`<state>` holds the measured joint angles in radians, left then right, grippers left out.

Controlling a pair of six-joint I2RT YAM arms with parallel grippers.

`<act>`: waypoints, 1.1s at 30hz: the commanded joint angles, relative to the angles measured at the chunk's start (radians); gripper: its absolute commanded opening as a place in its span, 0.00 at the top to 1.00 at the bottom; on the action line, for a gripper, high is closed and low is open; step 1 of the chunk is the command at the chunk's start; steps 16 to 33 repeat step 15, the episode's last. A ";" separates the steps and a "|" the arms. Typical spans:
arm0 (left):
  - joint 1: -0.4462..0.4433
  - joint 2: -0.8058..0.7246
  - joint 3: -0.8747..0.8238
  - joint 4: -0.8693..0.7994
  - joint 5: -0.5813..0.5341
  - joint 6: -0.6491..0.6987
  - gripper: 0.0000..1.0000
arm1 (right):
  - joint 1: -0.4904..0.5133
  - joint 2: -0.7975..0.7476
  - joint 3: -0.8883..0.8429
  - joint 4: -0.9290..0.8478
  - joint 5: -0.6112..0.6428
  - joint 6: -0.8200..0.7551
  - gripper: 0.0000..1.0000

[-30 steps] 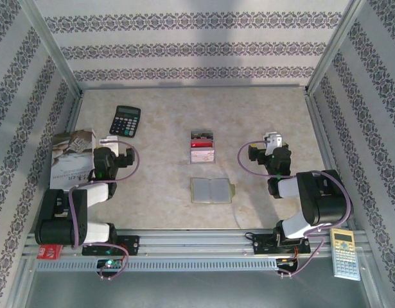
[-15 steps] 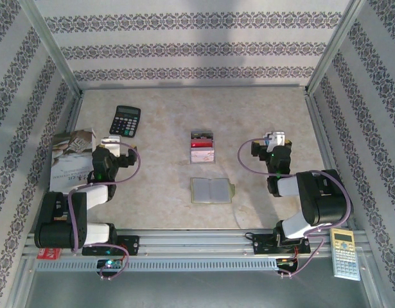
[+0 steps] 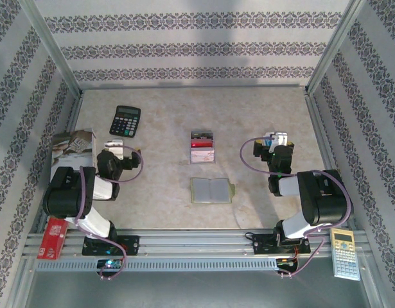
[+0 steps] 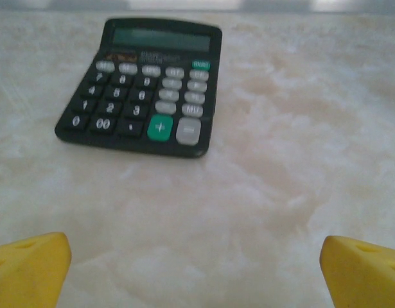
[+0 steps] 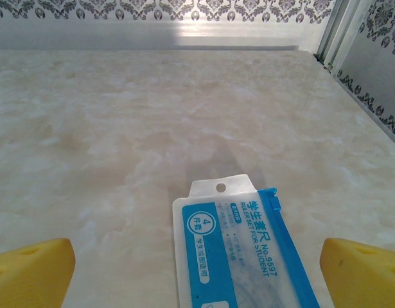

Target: Take the credit cards out of the card holder

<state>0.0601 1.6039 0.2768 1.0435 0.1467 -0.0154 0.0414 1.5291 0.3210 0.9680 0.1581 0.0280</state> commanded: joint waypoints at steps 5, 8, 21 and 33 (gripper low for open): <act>-0.014 -0.014 0.097 -0.073 -0.066 -0.017 0.00 | 0.000 -0.002 0.017 0.005 0.016 0.018 0.02; -0.014 -0.014 0.095 -0.070 -0.068 -0.018 0.00 | 0.000 -0.002 0.017 0.005 0.015 0.018 0.02; -0.014 -0.011 0.094 -0.061 -0.057 -0.014 0.00 | 0.000 -0.001 0.043 0.002 0.009 0.017 0.02; -0.014 -0.011 0.094 -0.061 -0.057 -0.014 0.00 | 0.000 -0.001 0.043 0.002 0.009 0.017 0.02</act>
